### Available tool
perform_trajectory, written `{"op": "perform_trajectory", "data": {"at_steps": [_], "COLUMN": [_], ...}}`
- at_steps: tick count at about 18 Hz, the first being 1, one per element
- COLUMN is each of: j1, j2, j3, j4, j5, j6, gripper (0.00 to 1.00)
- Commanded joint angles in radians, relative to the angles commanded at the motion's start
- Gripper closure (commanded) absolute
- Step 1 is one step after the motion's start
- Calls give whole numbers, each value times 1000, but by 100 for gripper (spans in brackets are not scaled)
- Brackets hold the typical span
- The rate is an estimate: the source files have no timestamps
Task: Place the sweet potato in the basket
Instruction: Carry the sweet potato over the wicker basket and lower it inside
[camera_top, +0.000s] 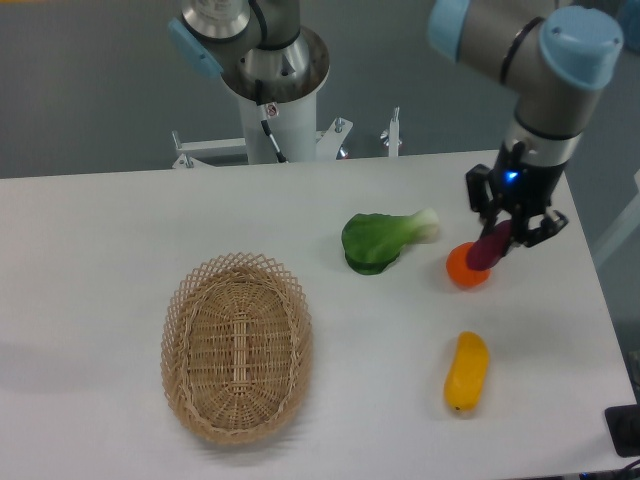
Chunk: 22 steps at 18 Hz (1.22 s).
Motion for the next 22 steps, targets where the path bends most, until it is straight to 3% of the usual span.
{"op": "perform_trajectory", "data": {"at_steps": [7,10,14,16,22], "j1": [-207,-307,-413,-465,-513], "j2": [12,-11,-37,-55,-113], "j3": [-90,-126,-186,-192,-201], "j4": [166,276,354,361,370], "j5": [8,15,92,132,160], "j6": [-333,-466,-569,-615,-622], "gripper": [66,66,66,66,65]}}
